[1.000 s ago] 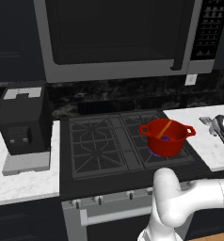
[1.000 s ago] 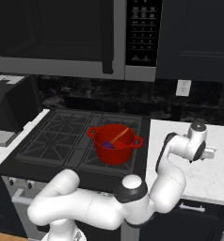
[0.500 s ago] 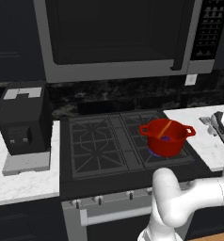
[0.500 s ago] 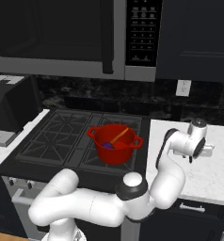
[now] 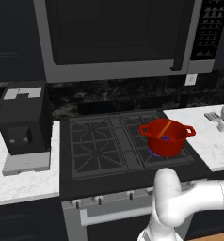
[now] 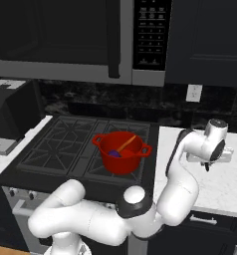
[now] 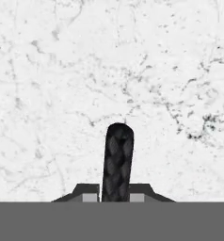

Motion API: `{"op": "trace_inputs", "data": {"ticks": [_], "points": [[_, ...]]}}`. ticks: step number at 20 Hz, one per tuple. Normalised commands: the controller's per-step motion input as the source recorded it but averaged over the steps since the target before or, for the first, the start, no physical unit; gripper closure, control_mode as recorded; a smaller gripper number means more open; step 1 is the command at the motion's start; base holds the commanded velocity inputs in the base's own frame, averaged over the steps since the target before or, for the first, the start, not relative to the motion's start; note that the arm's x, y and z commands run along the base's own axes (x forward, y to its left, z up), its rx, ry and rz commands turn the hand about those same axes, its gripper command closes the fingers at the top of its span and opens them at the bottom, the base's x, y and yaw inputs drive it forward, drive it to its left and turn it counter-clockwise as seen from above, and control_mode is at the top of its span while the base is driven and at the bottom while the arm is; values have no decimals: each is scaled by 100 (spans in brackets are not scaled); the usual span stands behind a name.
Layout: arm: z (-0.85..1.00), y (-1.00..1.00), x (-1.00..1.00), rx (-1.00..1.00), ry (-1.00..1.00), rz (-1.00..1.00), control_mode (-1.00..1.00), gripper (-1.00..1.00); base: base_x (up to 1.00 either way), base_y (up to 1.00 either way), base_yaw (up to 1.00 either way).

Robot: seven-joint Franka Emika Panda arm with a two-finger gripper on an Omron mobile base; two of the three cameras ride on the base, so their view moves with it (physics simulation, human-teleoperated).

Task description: Put the eggplant and carrot in the pot. Retrieve the spatula and lightly stir the vegetables in the pot.

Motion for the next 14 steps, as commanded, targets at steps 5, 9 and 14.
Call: {"op": "trace_inputs", "data": {"ticks": [5,9,14], "points": [[100,51,-100,-42,-17,35,-100,100,0,0,0],[75,67,-100,-61,-6,42,-100,100,0,0,0],[86,60,-99,-60,0,44,-100,100,0,0,0]]}}
